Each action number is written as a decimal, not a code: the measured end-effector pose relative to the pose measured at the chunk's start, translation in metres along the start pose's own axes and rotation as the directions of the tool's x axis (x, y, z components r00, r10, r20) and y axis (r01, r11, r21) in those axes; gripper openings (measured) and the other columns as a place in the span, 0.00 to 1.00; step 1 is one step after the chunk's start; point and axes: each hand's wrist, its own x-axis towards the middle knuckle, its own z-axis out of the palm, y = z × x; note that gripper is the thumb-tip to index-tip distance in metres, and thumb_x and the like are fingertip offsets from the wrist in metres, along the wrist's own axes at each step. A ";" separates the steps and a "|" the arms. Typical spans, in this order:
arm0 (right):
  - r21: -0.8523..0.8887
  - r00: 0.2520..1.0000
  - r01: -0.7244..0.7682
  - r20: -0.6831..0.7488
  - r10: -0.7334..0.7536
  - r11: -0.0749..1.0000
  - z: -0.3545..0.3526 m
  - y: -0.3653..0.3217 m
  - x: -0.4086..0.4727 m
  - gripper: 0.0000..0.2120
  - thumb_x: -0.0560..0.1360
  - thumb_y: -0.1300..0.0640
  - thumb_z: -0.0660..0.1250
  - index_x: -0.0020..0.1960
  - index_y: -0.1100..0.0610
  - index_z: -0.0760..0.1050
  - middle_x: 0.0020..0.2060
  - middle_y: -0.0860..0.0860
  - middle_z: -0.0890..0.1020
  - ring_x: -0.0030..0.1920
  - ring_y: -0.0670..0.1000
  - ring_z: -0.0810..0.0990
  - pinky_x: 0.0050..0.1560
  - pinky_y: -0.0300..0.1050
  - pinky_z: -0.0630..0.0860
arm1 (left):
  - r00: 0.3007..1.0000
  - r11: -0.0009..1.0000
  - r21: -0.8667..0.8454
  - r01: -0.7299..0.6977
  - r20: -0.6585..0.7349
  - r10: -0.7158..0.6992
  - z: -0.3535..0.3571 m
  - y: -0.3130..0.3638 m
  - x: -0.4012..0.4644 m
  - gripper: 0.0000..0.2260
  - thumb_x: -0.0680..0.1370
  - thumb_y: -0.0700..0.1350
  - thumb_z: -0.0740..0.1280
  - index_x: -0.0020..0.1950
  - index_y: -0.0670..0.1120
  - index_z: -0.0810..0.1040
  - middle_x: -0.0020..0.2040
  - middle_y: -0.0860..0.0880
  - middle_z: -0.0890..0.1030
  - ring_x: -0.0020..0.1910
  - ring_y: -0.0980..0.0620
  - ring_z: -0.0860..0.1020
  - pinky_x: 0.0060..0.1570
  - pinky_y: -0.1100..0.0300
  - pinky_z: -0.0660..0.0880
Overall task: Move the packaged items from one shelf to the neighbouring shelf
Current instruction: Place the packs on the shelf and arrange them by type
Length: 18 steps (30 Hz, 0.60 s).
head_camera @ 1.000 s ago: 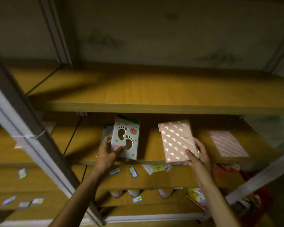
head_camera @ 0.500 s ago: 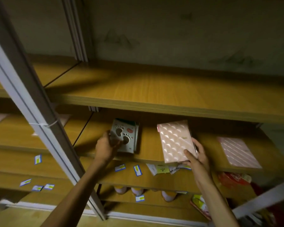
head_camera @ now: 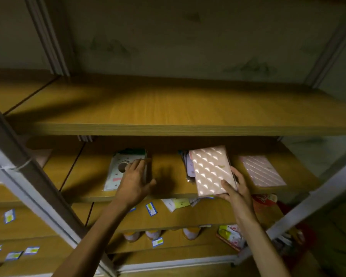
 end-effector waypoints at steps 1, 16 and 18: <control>0.007 1.000 -0.002 -0.015 0.002 1.000 -0.008 -0.001 -0.001 0.25 0.76 0.65 0.66 0.69 0.50 0.67 0.58 0.49 0.79 0.53 0.49 0.82 0.41 0.43 0.81 | 1.000 1.000 0.018 -0.014 0.018 0.014 0.004 0.007 0.001 0.33 0.71 0.60 0.64 0.73 0.47 0.65 0.69 0.44 0.69 0.68 0.42 0.65 0.66 0.45 0.67; 0.004 0.998 -0.028 -0.048 0.028 1.000 -0.172 -0.018 0.066 0.22 0.76 0.65 0.65 0.67 0.50 0.69 0.59 0.50 0.78 0.56 0.51 0.80 0.39 0.41 0.81 | 0.979 0.980 0.055 -0.192 0.082 0.187 0.112 0.147 0.039 0.34 0.70 0.64 0.56 0.69 0.46 0.70 0.66 0.45 0.72 0.63 0.42 0.70 0.58 0.49 0.72; -0.008 0.998 -0.051 -0.038 0.051 0.999 -0.192 -0.019 0.080 0.23 0.76 0.65 0.66 0.68 0.50 0.68 0.60 0.51 0.78 0.57 0.52 0.79 0.38 0.41 0.81 | 0.986 0.987 0.041 -0.154 0.072 0.150 0.124 0.167 0.041 0.36 0.68 0.65 0.55 0.70 0.45 0.70 0.66 0.44 0.72 0.64 0.41 0.69 0.59 0.48 0.70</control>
